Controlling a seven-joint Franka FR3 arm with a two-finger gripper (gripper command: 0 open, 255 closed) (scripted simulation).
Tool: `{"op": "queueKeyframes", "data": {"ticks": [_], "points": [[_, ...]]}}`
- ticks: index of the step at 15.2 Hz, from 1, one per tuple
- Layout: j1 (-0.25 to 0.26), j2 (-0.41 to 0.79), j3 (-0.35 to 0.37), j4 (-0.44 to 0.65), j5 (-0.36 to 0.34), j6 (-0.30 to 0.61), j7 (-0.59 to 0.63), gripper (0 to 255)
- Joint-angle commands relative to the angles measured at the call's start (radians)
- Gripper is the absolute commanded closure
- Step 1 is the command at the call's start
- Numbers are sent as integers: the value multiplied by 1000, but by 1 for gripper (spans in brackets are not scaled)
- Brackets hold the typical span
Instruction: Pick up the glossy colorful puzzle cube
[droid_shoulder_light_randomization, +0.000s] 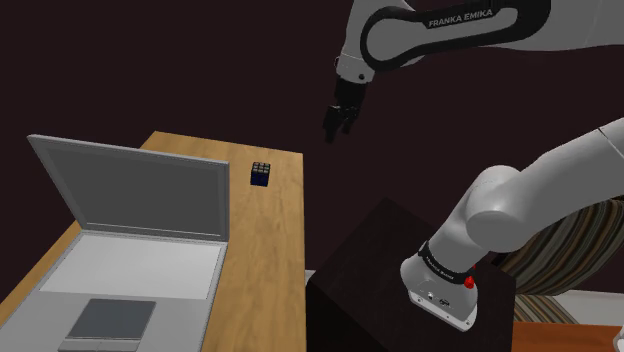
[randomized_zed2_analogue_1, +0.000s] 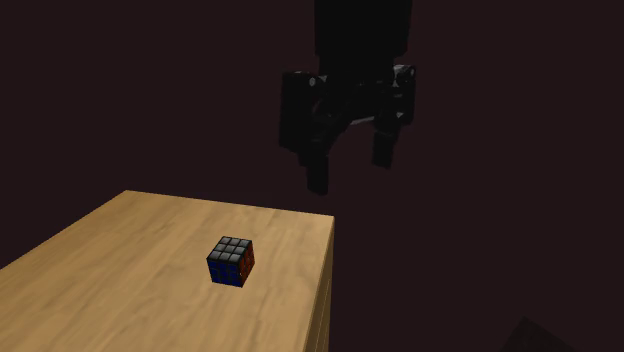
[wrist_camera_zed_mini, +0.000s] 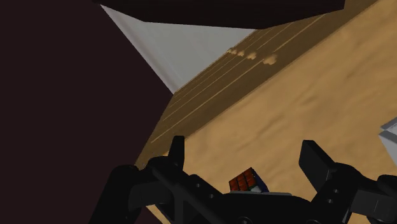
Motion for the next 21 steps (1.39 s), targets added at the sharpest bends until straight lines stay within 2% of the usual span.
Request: {"op": "queueKeyframes", "data": {"ticks": [1, 11, 19, 21], "points": [[5, 77, 5, 17, -1, 67, -8, 0], [32, 453, 39, 172, -25, 313, -16, 0], [62, 759, 52, 387, -72, 422, -8, 0], [63, 773, 51, 389, -74, 434, -7, 0]]}}
